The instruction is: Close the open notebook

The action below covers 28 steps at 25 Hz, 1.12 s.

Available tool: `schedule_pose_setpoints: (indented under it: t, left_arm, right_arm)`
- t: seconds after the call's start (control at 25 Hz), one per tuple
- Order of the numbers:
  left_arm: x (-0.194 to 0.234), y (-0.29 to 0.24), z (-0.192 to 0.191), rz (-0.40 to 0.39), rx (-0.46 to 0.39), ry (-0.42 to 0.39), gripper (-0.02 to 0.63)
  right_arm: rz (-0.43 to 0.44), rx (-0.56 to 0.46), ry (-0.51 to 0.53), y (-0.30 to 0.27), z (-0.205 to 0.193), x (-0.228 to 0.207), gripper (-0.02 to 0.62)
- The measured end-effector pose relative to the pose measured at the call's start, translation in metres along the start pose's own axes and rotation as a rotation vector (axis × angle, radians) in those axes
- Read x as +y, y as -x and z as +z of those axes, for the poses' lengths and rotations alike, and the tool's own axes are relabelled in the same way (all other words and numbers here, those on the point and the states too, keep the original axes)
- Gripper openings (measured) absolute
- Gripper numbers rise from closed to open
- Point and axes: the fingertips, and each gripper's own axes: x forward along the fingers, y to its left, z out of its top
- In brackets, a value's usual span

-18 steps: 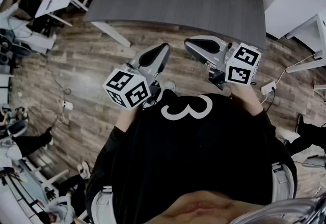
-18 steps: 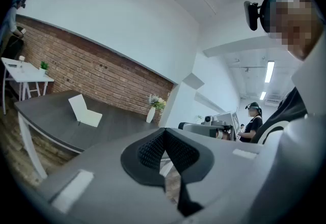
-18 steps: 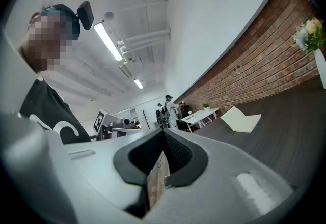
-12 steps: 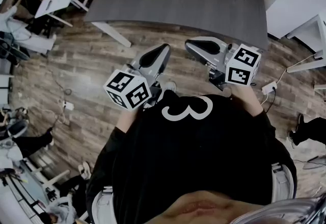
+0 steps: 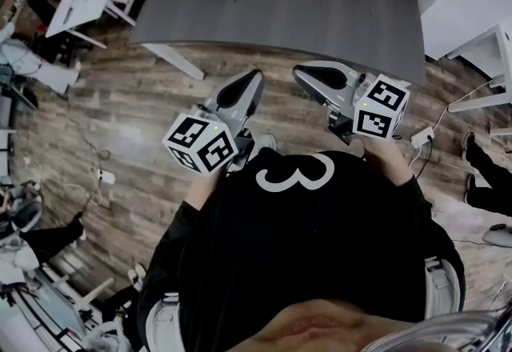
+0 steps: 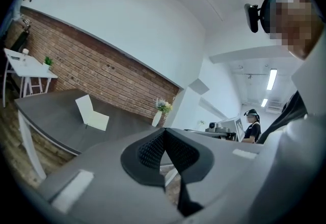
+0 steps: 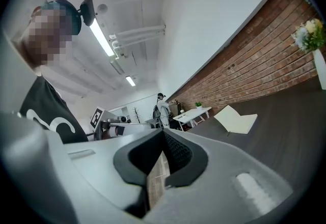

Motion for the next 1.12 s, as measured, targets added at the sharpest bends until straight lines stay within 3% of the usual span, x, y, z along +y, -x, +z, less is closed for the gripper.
schedule_pose_setpoints:
  t: [0.32, 0.6, 0.88, 1.12]
  left_arm:
    - [0.078, -0.002, 0.025, -0.012, 0.002, 0.029, 0.018]
    - [0.135, 0.011, 0.053, -0.018, -0.006, -0.004, 0.018]
    - [0.161, 0.014, 0.062, -0.024, 0.0, -0.008, 0.018]
    - [0.179, -0.012, 0.067, -0.034, 0.022, 0.01, 0.018]
  right_arm:
    - [-0.049, 0.011, -0.026, -0.064, 0.011, -0.035, 0.002]
    - [-0.044, 0.009, 0.003, -0.131, 0.023, -0.044, 0.002]
    - [-0.028, 0.026, 0.0, -0.161, 0.018, -0.048, 0.002]
    - [-0.042, 0.0, -0.044, -0.167, 0.028, -0.083, 0.002]
